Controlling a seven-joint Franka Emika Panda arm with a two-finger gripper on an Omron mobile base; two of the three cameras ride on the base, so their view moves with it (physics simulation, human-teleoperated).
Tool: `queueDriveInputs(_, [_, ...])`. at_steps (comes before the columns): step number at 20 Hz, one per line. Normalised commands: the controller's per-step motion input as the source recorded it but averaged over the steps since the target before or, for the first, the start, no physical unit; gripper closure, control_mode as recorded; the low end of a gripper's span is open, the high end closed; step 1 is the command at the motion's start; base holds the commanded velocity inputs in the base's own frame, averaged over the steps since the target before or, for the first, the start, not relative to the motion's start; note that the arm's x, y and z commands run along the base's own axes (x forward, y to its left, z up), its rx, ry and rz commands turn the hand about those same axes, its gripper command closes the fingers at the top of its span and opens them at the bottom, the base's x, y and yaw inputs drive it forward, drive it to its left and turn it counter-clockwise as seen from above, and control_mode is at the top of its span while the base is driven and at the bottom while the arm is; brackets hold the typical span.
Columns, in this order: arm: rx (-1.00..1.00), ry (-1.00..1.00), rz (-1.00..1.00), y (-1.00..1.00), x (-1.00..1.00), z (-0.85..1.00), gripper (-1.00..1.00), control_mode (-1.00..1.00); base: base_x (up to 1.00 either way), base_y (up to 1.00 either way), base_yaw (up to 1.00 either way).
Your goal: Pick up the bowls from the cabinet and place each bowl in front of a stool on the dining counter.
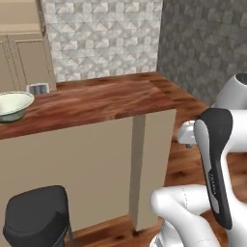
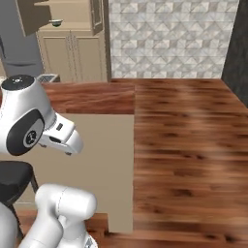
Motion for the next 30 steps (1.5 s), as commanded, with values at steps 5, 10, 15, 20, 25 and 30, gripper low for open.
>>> queueDriveInputs(5, [0.0,0.0,0.0,0.0,0.0,0.0,-1.0,1.0,0.11,-1.0,0.01])
queueDriveInputs(10, [0.0,0.0,0.0,0.0,0.0,0.0,-1.0,1.0,0.37,-1.0,0.06])
queueDriveInputs(15, [0.0,0.0,0.0,0.0,0.0,0.0,-1.0,1.0,0.73,-1.0,0.13])
queueDriveInputs(20, [0.0,0.0,0.0,0.0,0.0,0.0,-1.0,1.0,0.83,-1.0,0.15])
queueDriveInputs(25, [0.0,0.0,0.0,0.0,0.0,0.0,-1.0,1.0,0.95,-1.0,0.16])
queueDriveInputs(30, [0.0,0.0,0.0,0.0,0.0,0.0,-1.0,1.0,1.0,-0.91,0.19])
